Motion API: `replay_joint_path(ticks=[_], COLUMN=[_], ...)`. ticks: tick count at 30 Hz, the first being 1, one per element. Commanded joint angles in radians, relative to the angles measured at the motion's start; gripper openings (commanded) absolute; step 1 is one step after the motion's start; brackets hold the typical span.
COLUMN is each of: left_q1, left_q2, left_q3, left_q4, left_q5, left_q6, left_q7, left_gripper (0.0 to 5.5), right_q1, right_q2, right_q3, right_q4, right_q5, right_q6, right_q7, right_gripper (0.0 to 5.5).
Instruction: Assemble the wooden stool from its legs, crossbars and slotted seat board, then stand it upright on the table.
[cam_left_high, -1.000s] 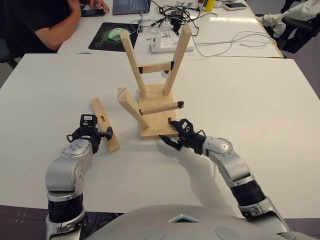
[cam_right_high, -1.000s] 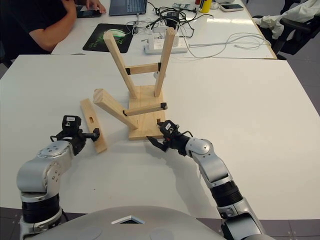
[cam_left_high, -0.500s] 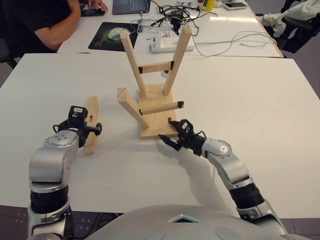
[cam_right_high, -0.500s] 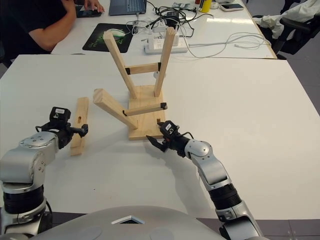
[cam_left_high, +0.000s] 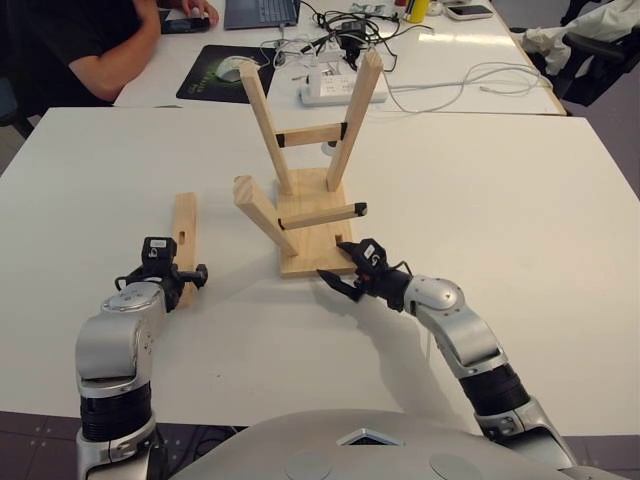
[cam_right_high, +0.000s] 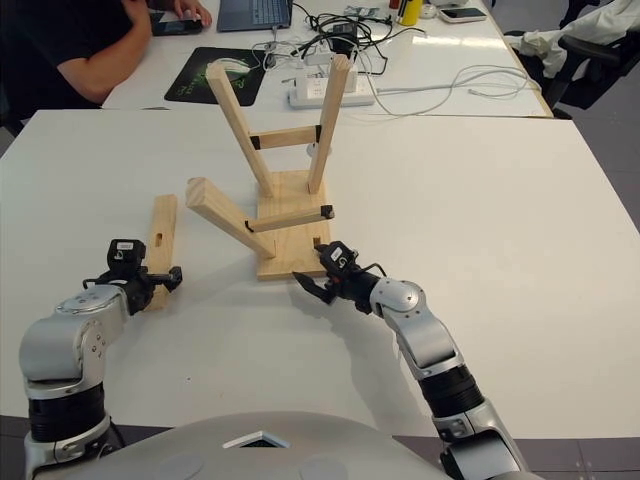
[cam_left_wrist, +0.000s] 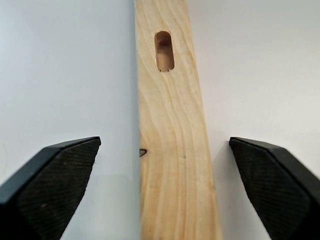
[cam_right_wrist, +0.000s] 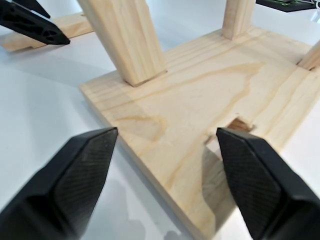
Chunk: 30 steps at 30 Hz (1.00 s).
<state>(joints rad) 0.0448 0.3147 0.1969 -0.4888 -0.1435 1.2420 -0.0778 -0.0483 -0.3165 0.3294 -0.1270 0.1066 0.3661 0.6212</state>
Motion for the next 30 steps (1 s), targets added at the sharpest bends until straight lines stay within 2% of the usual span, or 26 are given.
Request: replay_joint_path(ticks=[1,4,13,20,23,27,30], left_q1=[0.063,0.060,0.035,0.042,0.029,-0.021,-0.060], left_q2=[-0.043,-0.025,0.051,0.054,0.075,0.095,0.165], left_q3=[0.015,0.049,0.044,0.081,0.121,0.187,0.234], left_q4=[0.071,0.118,0.214,0.253,0.280,0.316,0.322], left_q5=[-0.021,-0.029,-0.028,-0.056,-0.058,-0.071,-0.066], left_q6=[0.008,-0.024,-0.098,-0.142,-0.250,-0.405,-0.526], left_q7=[-0.022,-0.042,-0.093,-0.117,-0.133,-0.148,-0.178], left_gripper=[4.79,4.44,3.34,2.52,2.08,2.05,2.05], right_q1=[0.020,0.021,0.017,0.025,0.025,0.029,-0.020], right_q2=[-0.024,-0.025,-0.011,-0.052,-0.086,-0.075,-0.117], right_q3=[0.016,0.008,-0.003,-0.027,-0.066,-0.170,-0.291], right_q4=[0.040,0.042,0.041,0.004,-0.028,-0.036,-0.023], right_q5=[-0.002,-0.001,0.009,0.025,0.078,0.219,0.351], right_q6=[0.051,0.049,0.052,0.021,0.001,-0.001,0.106], right_q7=[0.026,0.026,0.012,0.040,0.100,0.159,0.189], right_gripper=[3.65,3.65,3.65,3.65,3.65,3.65,3.65])
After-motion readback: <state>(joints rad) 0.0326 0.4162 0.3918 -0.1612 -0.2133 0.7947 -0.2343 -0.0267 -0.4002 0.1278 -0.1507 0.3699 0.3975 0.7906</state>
